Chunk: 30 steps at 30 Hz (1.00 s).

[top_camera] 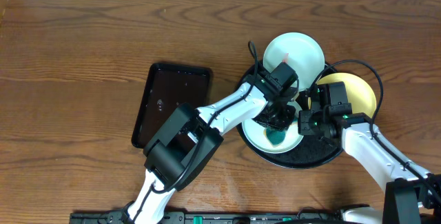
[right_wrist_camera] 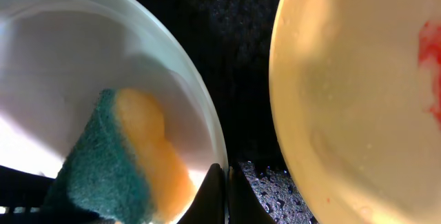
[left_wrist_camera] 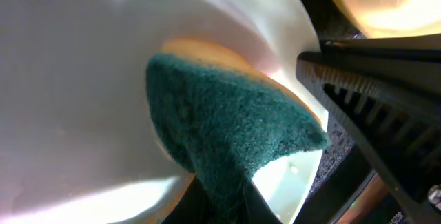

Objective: Clean dirty plates on tray and stack at the side
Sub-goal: 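Scrub the front pale green plate with the sponge in the left gripper, then return the sponge to the black tray with the left gripper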

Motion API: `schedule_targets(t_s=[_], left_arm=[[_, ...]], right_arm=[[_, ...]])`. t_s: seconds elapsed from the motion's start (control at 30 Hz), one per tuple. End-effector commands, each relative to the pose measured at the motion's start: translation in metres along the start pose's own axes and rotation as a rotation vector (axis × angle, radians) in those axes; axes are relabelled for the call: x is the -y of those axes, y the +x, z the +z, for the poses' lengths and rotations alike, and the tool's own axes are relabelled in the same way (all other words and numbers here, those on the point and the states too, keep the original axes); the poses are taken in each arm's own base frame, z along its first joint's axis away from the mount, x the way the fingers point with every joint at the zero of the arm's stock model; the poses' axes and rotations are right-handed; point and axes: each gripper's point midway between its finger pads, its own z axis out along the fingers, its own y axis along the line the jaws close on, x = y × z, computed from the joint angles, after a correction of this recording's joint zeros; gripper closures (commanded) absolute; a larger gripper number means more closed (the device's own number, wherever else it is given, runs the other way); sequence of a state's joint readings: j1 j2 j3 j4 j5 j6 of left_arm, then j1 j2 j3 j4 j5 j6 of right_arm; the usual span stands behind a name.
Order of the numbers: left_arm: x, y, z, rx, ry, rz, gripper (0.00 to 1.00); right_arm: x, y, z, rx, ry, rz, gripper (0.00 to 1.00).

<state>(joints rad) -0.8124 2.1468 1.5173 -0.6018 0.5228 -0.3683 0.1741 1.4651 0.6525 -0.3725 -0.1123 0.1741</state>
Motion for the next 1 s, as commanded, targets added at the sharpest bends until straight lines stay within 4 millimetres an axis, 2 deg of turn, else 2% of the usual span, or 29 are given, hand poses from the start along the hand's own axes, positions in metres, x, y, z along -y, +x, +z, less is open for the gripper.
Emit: schedule_targets(t_s=[0.0,0.07,0.1,0.3,0.37,0.47,0.67,0.83,0.97], left_arm=[[-0.026,0.016,0.009,-0.062,-0.119,-0.116,0.92],[-0.054,0.016,-0.001,-0.045,-0.259,-0.188,0.92],[-0.077,0.017,-0.009,-0.023,-0.368,-0.244,0.92],[-0.13,0.011,-0.04,0.101,-0.64,-0.402,0.92],[-0.136,0.006,-0.05,0.145,-0.698,-0.432,0.92],[-0.131,-0.004,-0.065,0.178,-0.73,-0.422,0.92],[-0.104,-0.019,-0.106,0.237,-0.709,-0.411,0.93],[-0.093,-0.003,-0.157,0.249,-0.704,-0.414,0.92],[-0.104,0.008,-0.207,0.275,-0.702,-0.447,0.92]], right_arm=[[-0.008,0.003,0.0,-0.015,-0.045,-0.017,0.99],[-0.008,0.003,0.0,-0.015,-0.045,-0.017,0.99],[-0.008,0.003,0.0,-0.014,-0.045,-0.018,0.99],[-0.008,0.003,0.0,-0.015,-0.045,-0.017,0.99],[-0.008,0.004,0.0,-0.016,-0.045,-0.017,0.99],[-0.008,0.004,0.0,-0.02,-0.044,-0.016,0.99],[-0.008,0.005,0.0,-0.023,-0.043,-0.016,0.99],[-0.008,0.004,0.0,-0.019,-0.044,-0.016,0.99],[-0.01,0.0,-0.007,-0.023,-0.043,-0.015,0.99]])
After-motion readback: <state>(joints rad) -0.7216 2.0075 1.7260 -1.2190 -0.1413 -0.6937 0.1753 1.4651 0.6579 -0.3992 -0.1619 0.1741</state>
